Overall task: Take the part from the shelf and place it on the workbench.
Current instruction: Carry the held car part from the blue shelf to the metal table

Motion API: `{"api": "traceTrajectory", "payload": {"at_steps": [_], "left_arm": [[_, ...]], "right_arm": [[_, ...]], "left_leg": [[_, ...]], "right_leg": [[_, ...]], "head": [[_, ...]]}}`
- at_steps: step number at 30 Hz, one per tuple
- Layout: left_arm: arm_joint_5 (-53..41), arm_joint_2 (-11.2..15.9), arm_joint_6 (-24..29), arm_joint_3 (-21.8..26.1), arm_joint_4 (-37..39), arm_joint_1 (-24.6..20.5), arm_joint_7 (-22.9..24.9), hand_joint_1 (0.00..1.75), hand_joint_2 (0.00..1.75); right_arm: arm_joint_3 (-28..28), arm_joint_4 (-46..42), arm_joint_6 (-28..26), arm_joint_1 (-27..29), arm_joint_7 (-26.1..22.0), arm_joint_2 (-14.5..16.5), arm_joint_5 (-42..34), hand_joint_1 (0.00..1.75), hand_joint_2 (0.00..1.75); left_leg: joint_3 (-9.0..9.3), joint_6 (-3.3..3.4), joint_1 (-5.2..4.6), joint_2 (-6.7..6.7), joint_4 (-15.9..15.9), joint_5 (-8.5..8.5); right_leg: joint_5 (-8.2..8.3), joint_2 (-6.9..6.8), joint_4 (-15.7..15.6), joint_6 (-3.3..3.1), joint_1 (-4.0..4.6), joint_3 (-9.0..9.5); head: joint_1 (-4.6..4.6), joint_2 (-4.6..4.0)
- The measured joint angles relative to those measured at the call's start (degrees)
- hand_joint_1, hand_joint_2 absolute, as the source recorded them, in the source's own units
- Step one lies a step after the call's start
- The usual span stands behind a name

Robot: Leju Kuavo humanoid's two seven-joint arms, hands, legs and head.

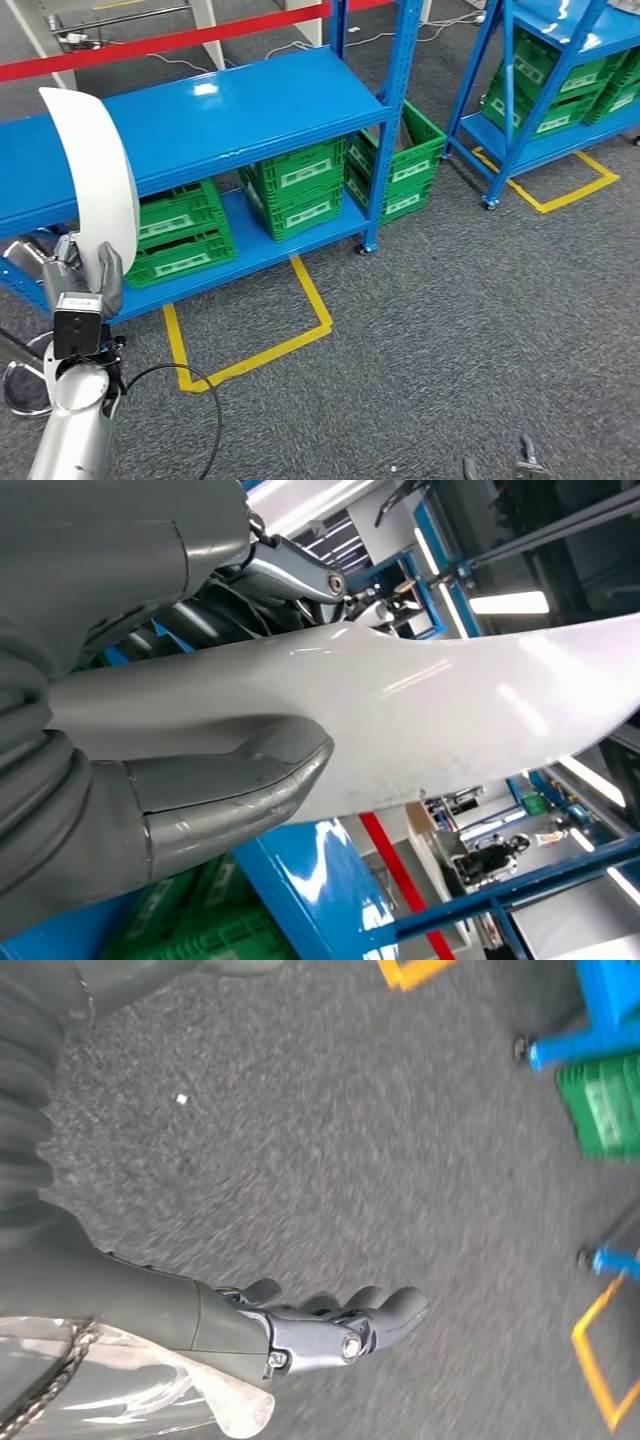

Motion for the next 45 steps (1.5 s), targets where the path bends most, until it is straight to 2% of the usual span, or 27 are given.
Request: {"api": "traceTrajectory", "payload": {"at_steps": [2, 3, 4, 5, 7, 9, 11, 13, 15, 17, 19, 20, 21, 22, 24, 26, 28, 29, 31, 33, 35, 36, 38, 40, 41, 43, 45], "left_arm": [[0.0, -0.1, 0.1, 0.1, 0.09, 0.06, -0.04, 1.75, 1.75], [0.01, -0.14, 0.13, 0.15, 0.16, 0.1, -0.05, 1.75, 1.75], [0.01, -0.17, 0.16, 0.19, 0.26, 0.13, -0.05, 1.75, 1.75], [0.01, -0.21, 0.17, 0.21, 0.34, 0.13, -0.05, 1.75, 1.75], [0.01, -0.28, 0.19, 0.22, 0.46, 0.14, -0.05, 1.75, 1.75], [0.01, -0.31, 0.29, 0.42, 0.46, 0.22, -0.07, 1.75, 1.75], [0.01, -0.31, 0.33, 0.95, 0.45, 0.45, -0.3, 1.75, 1.75], [0.08, -0.39, 0.02, 1.43, 0.45, 0.62, -0.61, 1.75, 1.75], [0.2, -0.56, -0.49, 1.82, 0.45, 0.69, -0.72, 1.75, 1.75], [0.22, -0.71, -0.81, 2.32, 0.48, 0.99, -0.74, 1.75, 1.75], [0.19, -0.8, -0.9, 2.72, 0.56, 1.45, -0.71, 1.75, 1.75], [0.19, -0.84, -0.91, 2.83, 0.58, 1.6, -0.68, 1.75, 1.75], [0.18, -0.86, -0.92, 2.92, 0.6, 1.71, -0.66, 1.75, 1.75], [0.17, -0.87, -0.93, 3.02, 0.6, 1.81, -0.65, 1.75, 1.75], [0.0, -0.87, -1.07, 3.36, 0.57, 2.07, -0.63, 1.75, 1.75], [-0.15, -0.91, -1.31, 3.83, 0.46, 2.46, -0.55, 1.75, 1.75], [0.03, -1.05, -1.52, 4.18, 0.34, 2.7, -0.49, 1.75, 1.75], [0.16, -1.16, -1.61, 4.26, 0.32, 2.72, -0.49, 1.75, 1.75], [0.22, -1.32, -1.72, 4.42, 0.23, 2.85, -0.49, 1.75, 1.75], [0.02, -1.35, -1.79, 4.59, 0.14, 3.21, -0.5, 1.75, 1.75], [-0.21, -1.36, -1.84, 4.69, 0.12, 3.52, -0.51, 1.75, 1.75], [-0.22, -1.4, -1.85, 4.72, 0.11, 3.58, -0.51, 1.75, 1.75], [-0.14, -1.57, -1.84, 4.81, 0.02, 3.58, -0.51, 1.75, 1.75], [-0.25, -1.72, -1.8, 4.92, -0.23, 3.56, -0.51, 1.75, 1.75], [-0.31, -1.74, -1.77, 5.01, -0.39, 3.53, -0.51, 1.75, 1.75], [-0.32, -1.81, -1.72, 5.16, -0.56, 3.44, -0.51, 1.75, 1.75], [-0.4, -1.92, -1.65, 5.2, -0.63, 3.29, -0.5, 1.75, 1.75]], "right_arm": [[-0.37, -0.34, 0.05, 0.01, 0.0, 0.01, 0.01, 0.0, 1.75], [-0.48, -0.4, 0.08, 0.03, 0.0, 0.03, 0.02, 0.0, 1.75], [-0.58, -0.46, 0.11, 0.13, 0.0, 0.04, 0.03, 0.0, 1.75], [-0.65, -0.48, 0.13, 0.24, 0.0, 0.05, 0.04, 0.0, 1.75], [-0.82, -0.61, 0.15, 0.34, 0.0, 0.06, 0.13, 0.0, 1.75], [-1.02, -0.77, 0.12, 0.11, 0.0, 0.08, 0.66, 0.0, 1.75], [-1.37, -0.83, 0.09, -0.12, 0.0, 0.2, 1.74, 0.0, 1.75], [-1.96, -0.83, 0.11, -0.1, 0.0, 0.34, 2.94, 0.0, 1.75], [-2.49, -0.83, 0.27, -0.3, 0.0, 0.49, 3.76, 0.0, 1.75], [-2.77, -0.83, 0.52, -0.85, 0.0, 0.87, 4.25, 0.0, 1.75], [-2.94, -0.78, 0.59, -1.14, 0.0, 1.42, 4.63, 0.0, 1.75], [-3.0, -0.73, 0.56, -1.13, 0.0, 1.62, 4.78, 0.0, 1.75], [-3.09, -0.68, 0.51, -1.09, 0.0, 1.76, 4.9, 0.0, 1.75], [-3.16, -0.65, 0.45, -1.07, 0.0, 1.84, 5.0, 0.0, 1.75], [-3.28, -0.63, 0.34, -1.11, 0.0, 1.95, 5.09, 0.0, 1.75], [-3.36, -0.63, 0.48, -1.17, 0.0, 2.07, 5.05, 0.0, 1.75], [-3.4, -0.63, 0.68, -1.02, 0.0, 2.13, 5.12, 0.0, 1.75], [-3.42, -0.62, 0.67, -0.88, 0.0, 2.14, 5.21, 0.0, 1.75], [-3.43, -0.61, 0.57, -0.97, 0.0, 2.17, 5.31, 0.0, 1.75], [-3.43, -0.58, 0.54, -1.3, 0.0, 2.26, 5.26, 0.0, 1.75], [-3.44, -0.57, 0.63, -1.35, 0.0, 2.37, 5.18, 0.0, 1.75], [-3.44, -0.56, 0.69, -1.3, 0.0, 2.43, 5.16, 0.0, 1.75], [-3.44, -0.55, 0.69, -1.31, 0.0, 2.51, 5.2, 0.0, 1.75], [-3.37, -0.57, 0.64, -1.57, 0.0, 2.65, 5.19, 0.0, 1.75], [-3.34, -0.58, 0.63, -1.67, 0.0, 2.75, 5.16, 0.0, 1.75], [-3.34, -0.59, 0.55, -1.63, 0.0, 2.92, 5.08, 0.0, 1.75], [-3.39, -0.59, 0.52, -1.45, 0.0, 2.95, 4.92, 0.0, 1.75]], "left_leg": [[-0.07, 0.26, 0.03, 1.72, -0.1, 0.09], [-0.12, 0.27, 0.0, 2.57, -0.09, 0.08], [-0.15, 0.28, -0.01, 3.39, -0.08, 0.07], [-0.16, 0.27, -0.01, 4.1, -0.08, 0.06], [-0.07, 0.12, 0.0, 5.56, -0.07, -0.02], [0.1, -0.33, -0.27, 6.82, 0.03, -0.24], [0.24, -0.9, -0.62, 7.95, 0.14, -0.4], [0.36, -1.46, -0.57, 8.77, 0.21, -0.57], [-0.16, -2.01, -0.26, 6.95, 1.97, -2.17], [-2.75, -2.23, -0.07, 3.7, 8.45, -5.89], [-5.84, -2.16, -0.07, 2.37, 15.48, -8.65], [-6.38, -2.07, -0.08, 2.2, 16.5, -8.43], [-6.03, -1.92, -0.08, 2.04, 15.52, -7.17], [-4.7, -1.73, -0.08, 1.58, 12.4, -4.99], [-1.57, -1.31, 0.04, -0.81, 5.13, -1.47], [-0.2, -1.16, 0.05, -2.54, 1.63, -0.8], [-0.14, -0.95, -0.05, -1.83, 1.04, -0.83], [-0.08, -0.68, -0.03, -1.2, 0.78, -0.63], [0.04, -0.14, 0.1, 0.3, 0.27, -0.27], [-0.02, 0.06, -0.04, 1.92, 0.23, -0.26], [-0.05, 0.11, -0.11, 3.56, 0.25, -0.32], [-0.05, 0.08, -0.12, 4.28, 0.26, -0.35], [0.09, -0.11, -0.13, 5.58, 0.27, -0.48], [0.28, -0.59, -0.4, 6.72, 0.34, -0.74], [0.36, -0.86, -0.55, 7.2, 0.39, -0.83], [0.58, -1.43, -0.6, 8.27, 0.38, -0.94], [0.49, -2.04, -0.32, 7.37, 1.35, -2.01]], "right_leg": [[-3.68, -3.2, 7.06, 0.49, -0.05, -3.46], [-5.28, -3.78, 10.99, 0.75, -0.23, -5.29], [-6.07, -4.04, 13.69, 0.97, -0.4, -6.47], [-5.66, -4.19, 13.9, 1.12, -0.54, -6.4], [-2.66, -5.2, 8.38, 1.2, -0.69, -3.07], [-0.31, -7.59, 0.52, 0.87, -0.43, 1.52], [0.02, -8.46, -2.41, 0.23, -0.09, 3.22], [0.28, -7.17, -2.43, -0.51, -0.06, 3.09], [0.59, -5.97, -2.61, -1.22, -0.22, 3.02], [0.81, -4.56, -2.7, -1.78, -0.25, 2.99], [0.88, -2.96, -2.67, -2.01, -0.08, 2.96], [0.9, -2.21, -2.63, -2.03, -0.01, 2.95], [0.92, -1.44, -2.57, -2.03, 0.04, 2.96], [0.93, -0.69, -2.47, -2.0, 0.06, 2.99], [0.94, 0.71, -2.13, -1.79, 0.07, 2.84], [1.11, 1.93, -1.81, -1.21, -0.11, 2.18], [1.44, 3.04, -1.89, -0.34, -0.4, 1.49], [1.35, 2.81, -1.76, 0.0, -0.46, 1.15], [-0.66, -0.04, 1.52, 0.56, -0.34, -0.77], [-4.32, -3.24, 8.94, 1.01, -0.36, -4.4], [-5.87, -4.07, 13.98, 1.34, -0.53, -6.72], [-5.26, -4.28, 13.73, 1.42, -0.6, -6.43], [-1.93, -5.44, 7.02, 1.29, -0.6, -2.51], [0.17, -7.6, -0.08, 0.6, -0.19, 1.74], [0.4, -8.21, -1.72, 0.18, 0.01, 2.7], [0.41, -7.39, -2.17, -0.62, 0.22, 2.74], [0.67, -6.08, -2.42, -1.28, 0.1, 2.79]], "head": [[0.34, 0.0], [0.4, 0.0], [0.39, 0.0], [0.41, 0.0], [0.41, 0.0], [0.42, 0.0], [0.27, 0.0], [0.16, 0.0], [0.05, 0.0], [-0.17, 0.0], [-0.26, 0.0], [-0.25, 0.0], [-0.25, 0.0], [-0.24, 0.0], [-0.18, 0.0], [-0.18, 0.0], [-0.22, 0.0], [-0.2, 0.0], [0.05, 0.0], [0.27, 0.0], [0.26, 0.0], [0.26, 0.0], [0.27, 0.0], [0.18, 0.0], [0.14, 0.0], [0.03, 0.0], [-0.08, 0.0]]}}
